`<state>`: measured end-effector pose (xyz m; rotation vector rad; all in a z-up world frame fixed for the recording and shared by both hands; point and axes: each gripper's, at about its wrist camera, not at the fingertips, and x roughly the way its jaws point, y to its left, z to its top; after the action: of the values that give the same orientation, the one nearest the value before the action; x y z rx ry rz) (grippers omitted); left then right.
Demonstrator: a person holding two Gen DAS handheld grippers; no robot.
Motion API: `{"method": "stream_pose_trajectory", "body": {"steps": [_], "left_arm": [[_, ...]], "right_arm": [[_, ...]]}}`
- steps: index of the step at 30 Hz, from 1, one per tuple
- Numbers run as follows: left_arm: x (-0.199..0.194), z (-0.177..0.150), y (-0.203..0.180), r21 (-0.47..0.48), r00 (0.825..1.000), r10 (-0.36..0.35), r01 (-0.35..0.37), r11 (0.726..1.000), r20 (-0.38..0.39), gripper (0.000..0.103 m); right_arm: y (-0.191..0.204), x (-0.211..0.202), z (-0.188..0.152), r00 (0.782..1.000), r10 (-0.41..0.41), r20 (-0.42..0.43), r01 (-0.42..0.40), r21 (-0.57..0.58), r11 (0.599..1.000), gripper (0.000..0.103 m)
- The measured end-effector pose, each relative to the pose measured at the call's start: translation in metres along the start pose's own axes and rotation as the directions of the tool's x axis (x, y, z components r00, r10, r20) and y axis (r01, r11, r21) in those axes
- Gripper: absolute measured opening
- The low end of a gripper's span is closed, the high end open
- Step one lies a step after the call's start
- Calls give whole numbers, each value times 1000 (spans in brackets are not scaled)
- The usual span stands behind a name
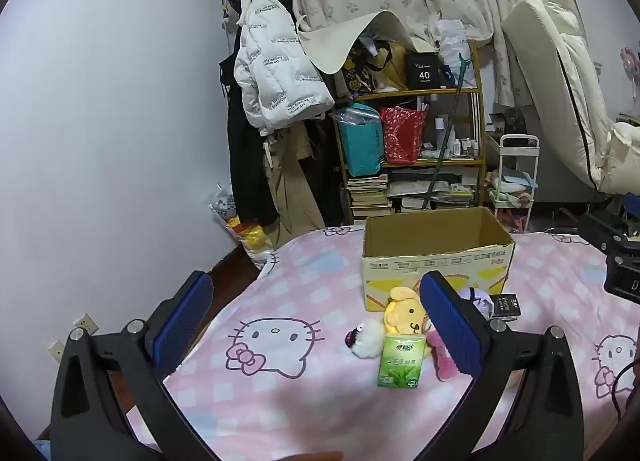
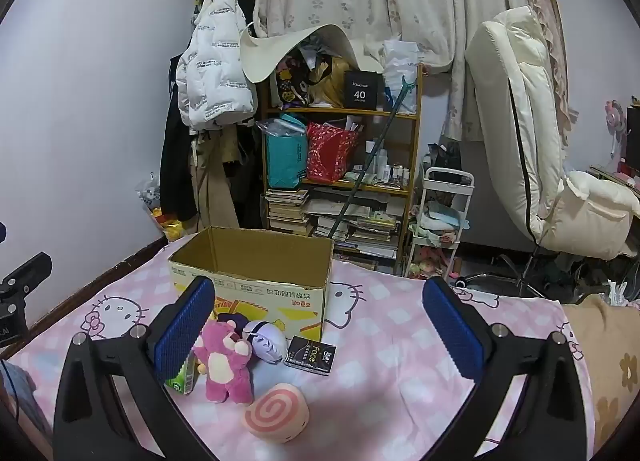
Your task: Organize soft objects
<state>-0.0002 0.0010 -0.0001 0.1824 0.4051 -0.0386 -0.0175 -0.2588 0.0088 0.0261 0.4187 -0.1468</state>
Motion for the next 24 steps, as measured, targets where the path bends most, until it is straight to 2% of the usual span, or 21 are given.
{"method": "stream_pose_trajectory", "body": {"steps": [1, 12, 24], "left_arm": [[0, 0, -1, 22, 1000, 11, -11, 1000, 3, 102], [8, -1, -1, 25, 999, -6, 7, 1000, -42, 102], [9, -2, 1, -9, 999, -12, 12, 1000, -45, 102]], "right_arm": [[0, 0, 0, 1000, -2, -7, 2, -2, 1000, 103], [0, 1, 0, 1000, -1, -14, 1, -2, 1000, 103], [1, 1, 0, 1000, -5, -17, 6, 2, 1000, 103]]}}
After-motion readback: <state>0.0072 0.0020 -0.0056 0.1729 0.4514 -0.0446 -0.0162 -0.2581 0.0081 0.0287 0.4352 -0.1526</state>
